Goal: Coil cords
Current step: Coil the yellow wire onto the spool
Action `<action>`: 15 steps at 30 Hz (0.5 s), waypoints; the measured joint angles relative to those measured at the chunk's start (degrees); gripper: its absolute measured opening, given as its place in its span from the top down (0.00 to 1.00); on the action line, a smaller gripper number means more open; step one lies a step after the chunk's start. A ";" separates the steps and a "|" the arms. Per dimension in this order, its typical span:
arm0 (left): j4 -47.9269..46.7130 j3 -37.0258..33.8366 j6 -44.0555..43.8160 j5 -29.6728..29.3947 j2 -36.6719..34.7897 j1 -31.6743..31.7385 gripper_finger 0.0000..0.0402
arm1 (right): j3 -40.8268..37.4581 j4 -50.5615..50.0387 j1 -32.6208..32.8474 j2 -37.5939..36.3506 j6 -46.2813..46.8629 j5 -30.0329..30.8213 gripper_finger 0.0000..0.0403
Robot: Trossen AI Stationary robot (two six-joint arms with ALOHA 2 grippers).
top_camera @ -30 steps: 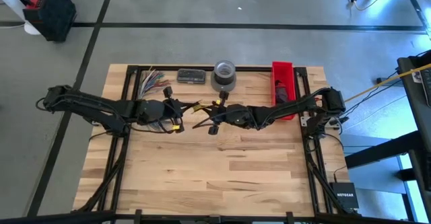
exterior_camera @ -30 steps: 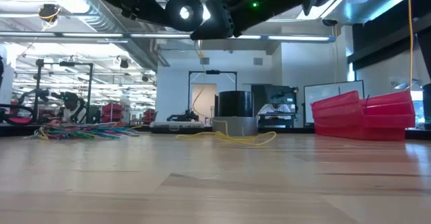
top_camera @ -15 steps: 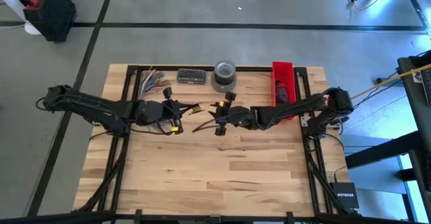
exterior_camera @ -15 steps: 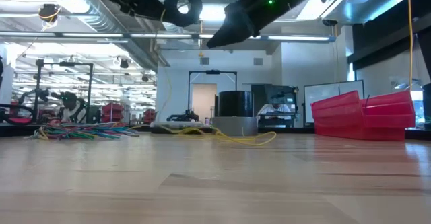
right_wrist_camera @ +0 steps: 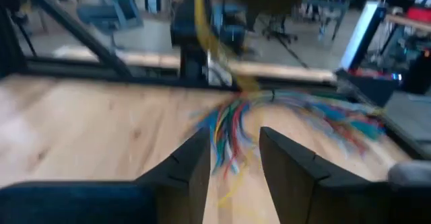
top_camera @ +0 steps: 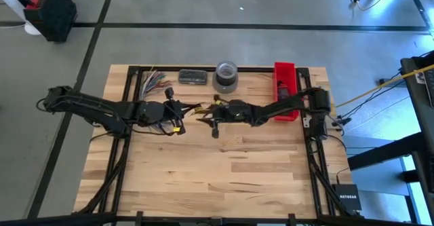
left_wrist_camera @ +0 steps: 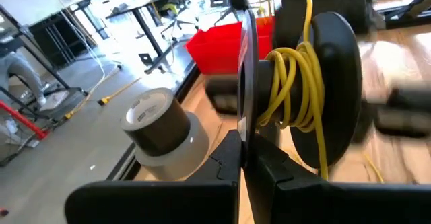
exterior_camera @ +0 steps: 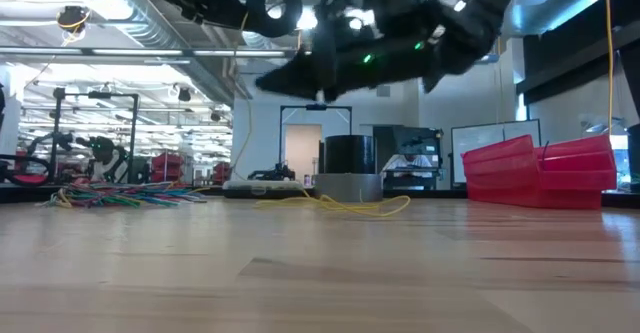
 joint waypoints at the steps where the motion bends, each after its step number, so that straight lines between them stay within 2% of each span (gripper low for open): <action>1: -0.30 0.00 0.19 0.00 0.00 0.00 1.00 | 1.11 -0.73 0.05 1.42 -0.03 0.89 0.68; 6: -0.74 0.00 0.06 -0.18 0.00 -0.01 1.00 | 4.78 -1.97 -0.11 4.24 0.37 1.94 0.70; 15: -0.61 0.00 0.14 0.02 0.00 0.00 1.00 | 6.16 -3.97 -0.04 5.70 0.26 4.95 0.70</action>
